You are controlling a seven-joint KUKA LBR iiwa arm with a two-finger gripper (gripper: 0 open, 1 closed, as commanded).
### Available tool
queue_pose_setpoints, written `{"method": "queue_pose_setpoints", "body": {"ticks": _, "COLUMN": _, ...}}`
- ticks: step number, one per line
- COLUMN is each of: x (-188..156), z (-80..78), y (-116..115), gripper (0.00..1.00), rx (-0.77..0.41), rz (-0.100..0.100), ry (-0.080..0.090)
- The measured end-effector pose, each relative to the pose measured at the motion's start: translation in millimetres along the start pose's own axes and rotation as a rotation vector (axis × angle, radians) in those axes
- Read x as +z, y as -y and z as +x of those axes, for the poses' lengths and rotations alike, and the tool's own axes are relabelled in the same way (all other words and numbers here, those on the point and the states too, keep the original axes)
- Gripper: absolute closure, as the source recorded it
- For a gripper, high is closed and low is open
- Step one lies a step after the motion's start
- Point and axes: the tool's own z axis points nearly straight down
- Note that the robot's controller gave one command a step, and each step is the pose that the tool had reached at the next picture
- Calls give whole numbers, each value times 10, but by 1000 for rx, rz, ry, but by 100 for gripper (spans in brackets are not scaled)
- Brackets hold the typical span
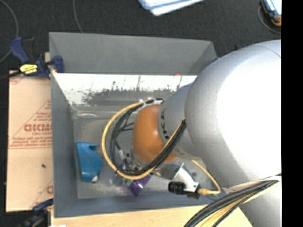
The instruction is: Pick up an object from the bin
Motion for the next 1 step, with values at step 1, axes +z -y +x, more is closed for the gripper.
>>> {"method": "queue_pose_setpoints", "body": {"ticks": 1, "x": 0, "z": 0, "y": 0, "gripper": 100, "rx": 0, "rz": 0, "ry": 0}}
